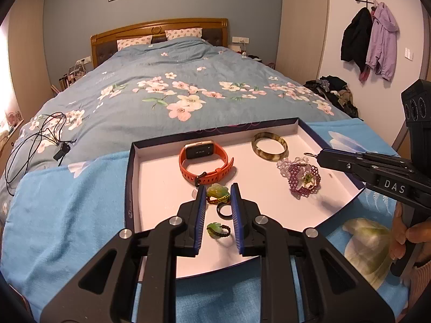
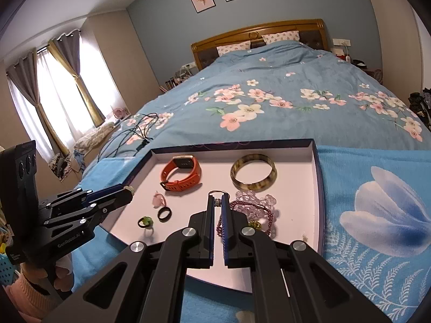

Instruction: Organize jewelry

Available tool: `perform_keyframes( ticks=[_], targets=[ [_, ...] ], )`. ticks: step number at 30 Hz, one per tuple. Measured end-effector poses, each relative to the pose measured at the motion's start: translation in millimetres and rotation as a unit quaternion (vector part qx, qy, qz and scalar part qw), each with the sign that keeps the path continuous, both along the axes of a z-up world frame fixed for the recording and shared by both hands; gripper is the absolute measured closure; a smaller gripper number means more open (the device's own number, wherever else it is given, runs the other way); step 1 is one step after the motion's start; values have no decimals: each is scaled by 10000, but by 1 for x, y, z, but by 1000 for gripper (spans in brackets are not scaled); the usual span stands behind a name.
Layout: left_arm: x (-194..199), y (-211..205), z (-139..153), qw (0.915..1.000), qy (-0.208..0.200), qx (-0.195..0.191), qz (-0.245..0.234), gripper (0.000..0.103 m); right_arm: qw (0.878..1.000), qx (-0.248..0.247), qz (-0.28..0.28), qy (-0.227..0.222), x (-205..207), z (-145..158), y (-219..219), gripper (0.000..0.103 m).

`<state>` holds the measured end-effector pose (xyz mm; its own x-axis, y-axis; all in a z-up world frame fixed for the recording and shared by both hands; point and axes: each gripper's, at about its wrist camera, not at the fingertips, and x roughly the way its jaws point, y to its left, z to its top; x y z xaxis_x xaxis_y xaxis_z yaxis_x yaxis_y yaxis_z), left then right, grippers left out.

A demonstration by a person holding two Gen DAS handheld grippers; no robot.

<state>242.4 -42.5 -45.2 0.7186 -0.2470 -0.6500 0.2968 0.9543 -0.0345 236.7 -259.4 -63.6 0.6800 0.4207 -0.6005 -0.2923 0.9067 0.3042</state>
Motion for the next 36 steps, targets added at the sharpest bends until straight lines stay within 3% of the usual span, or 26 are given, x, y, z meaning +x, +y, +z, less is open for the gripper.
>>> perform_keyframes(
  ticks=[10,13,20,24,27,29,31,32,36],
  targets=[
    [13,1,-15,9997,229,8,91,84,9995,-142,-80,266,11,-13,1,99],
    [14,0,-19,9996,268,49,102,84,9990,-186,-139,369,12,-17,1,95],
    [9,4,-13,9998,160,-16,136,64,9995,-110,-176,231,0,-11,-4,85],
    [-5,11,-3,9998,4,-108,162,53,9997,-175,-151,-69,-19,1,-3,64],
    [-20,17,7,9993,-232,-128,261,32,9993,-212,-90,-284,-33,8,0,53],
    [-34,22,14,9982,-466,-106,365,18,9983,-280,-113,-495,-47,13,3,29],
    [-50,26,21,9960,-755,-75,467,5,9963,-462,-198,-703,-61,16,6,13],
    [-58,29,24,9949,-873,-75,500,5,9951,-526,-268,-794,-66,17,7,7],
    [-87,36,33,9896,-1259,-116,682,5,9896,-715,-407,-1176,-89,21,13,7]
  ],
)
